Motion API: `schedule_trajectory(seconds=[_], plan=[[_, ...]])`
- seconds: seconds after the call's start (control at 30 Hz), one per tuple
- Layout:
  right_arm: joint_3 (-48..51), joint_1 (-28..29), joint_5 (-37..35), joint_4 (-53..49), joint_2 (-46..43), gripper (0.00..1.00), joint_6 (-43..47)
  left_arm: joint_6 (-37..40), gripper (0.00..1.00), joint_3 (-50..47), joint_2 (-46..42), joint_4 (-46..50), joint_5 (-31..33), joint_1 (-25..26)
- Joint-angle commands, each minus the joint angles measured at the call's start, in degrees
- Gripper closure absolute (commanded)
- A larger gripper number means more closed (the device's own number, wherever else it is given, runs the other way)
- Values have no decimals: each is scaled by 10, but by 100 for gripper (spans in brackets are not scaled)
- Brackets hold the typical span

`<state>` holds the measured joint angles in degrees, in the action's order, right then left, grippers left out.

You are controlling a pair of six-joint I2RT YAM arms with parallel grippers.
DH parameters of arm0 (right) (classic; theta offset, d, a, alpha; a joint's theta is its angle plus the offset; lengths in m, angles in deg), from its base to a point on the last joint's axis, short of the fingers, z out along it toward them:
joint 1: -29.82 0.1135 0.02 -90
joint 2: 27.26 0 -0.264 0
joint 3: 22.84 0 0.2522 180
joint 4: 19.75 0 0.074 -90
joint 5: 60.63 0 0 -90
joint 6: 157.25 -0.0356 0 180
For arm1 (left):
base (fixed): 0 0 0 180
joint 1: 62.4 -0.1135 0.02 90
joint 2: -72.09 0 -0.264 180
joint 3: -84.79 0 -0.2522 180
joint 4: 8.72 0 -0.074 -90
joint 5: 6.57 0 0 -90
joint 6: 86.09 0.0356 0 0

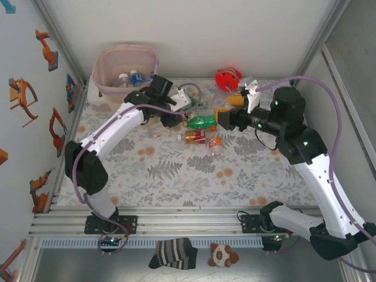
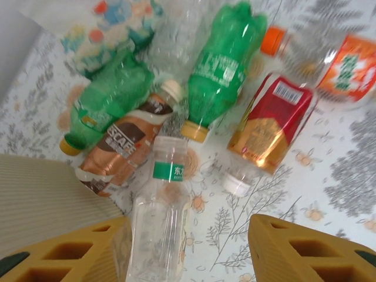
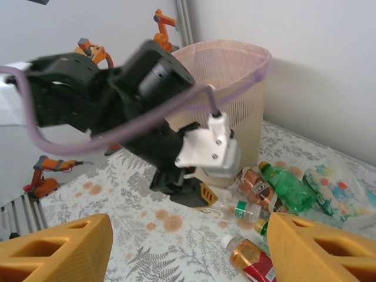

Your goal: Put the plastic bottles in the bin

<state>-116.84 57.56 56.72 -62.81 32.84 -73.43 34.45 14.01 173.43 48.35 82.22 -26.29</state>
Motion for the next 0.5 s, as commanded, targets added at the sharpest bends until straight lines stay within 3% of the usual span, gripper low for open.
schedule_trajectory(seconds=[0.0,0.27,0.47], plan=[[-13,6,-3,10,0,31,-5,30,42,8,35,16,65,2],[-12,8,-7,9,-1,31,-5,60,31,37,127,10,166,2],[-12,8,-12,3,-5,31,-2,71,24,71,182,12,192,-4]])
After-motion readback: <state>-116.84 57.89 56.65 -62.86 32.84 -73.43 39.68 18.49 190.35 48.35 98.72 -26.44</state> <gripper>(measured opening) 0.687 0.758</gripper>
